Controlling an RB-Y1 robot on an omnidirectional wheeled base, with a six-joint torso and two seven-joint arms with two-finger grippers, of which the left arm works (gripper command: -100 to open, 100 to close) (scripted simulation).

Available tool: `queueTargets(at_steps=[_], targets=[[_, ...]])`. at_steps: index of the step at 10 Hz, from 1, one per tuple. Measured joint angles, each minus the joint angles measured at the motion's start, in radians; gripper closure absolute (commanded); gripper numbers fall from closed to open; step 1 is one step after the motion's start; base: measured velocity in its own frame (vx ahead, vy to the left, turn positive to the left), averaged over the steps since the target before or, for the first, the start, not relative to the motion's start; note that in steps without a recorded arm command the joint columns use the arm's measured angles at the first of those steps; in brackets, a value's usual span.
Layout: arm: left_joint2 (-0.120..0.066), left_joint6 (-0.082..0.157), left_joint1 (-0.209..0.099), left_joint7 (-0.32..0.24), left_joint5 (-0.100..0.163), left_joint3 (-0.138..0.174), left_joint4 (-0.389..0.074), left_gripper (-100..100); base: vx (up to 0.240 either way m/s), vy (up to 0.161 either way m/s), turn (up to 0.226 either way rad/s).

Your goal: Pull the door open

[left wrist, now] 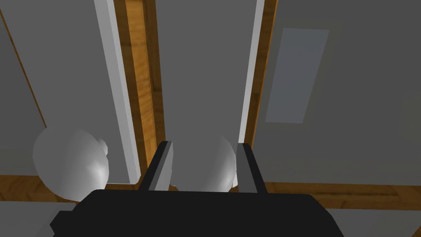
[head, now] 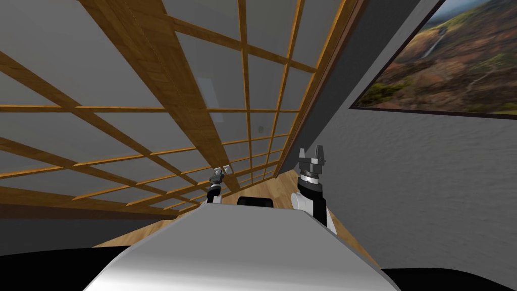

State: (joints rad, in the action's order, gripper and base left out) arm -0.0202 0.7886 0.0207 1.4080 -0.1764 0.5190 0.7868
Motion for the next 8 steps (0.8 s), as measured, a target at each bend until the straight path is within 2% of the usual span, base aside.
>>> queueTargets(at_steps=[1,2,3,4,5,6,7,8], targets=[[0.0,0.0,0.0,0.0,0.0,0.0,0.0,100,-0.111,-0.023,0.009],[-0.009,0.02,-0.008,-0.004,0.006,0.003,-0.027,100,-0.127,-0.04,0.01],[-0.008,0.019,0.007,-0.014,0.007,0.0,-0.014,100,-0.13,-0.05,0.039],[-0.006,0.009,0.02,-0.023,0.008,-0.002,-0.002,100,-0.167,-0.065,0.059],[-0.011,0.017,0.014,-0.025,0.015,0.004,-0.029,100,-0.138,-0.058,0.036],[-0.007,0.014,0.031,-0.029,0.016,0.004,-0.02,100,-0.122,-0.037,0.055],[0.0,-0.008,0.067,-0.044,0.014,-0.003,0.022,100,-0.094,-0.015,0.044],[-0.006,0.001,0.058,-0.045,0.019,0.004,-0.009,100,-0.132,-0.005,0.022]])
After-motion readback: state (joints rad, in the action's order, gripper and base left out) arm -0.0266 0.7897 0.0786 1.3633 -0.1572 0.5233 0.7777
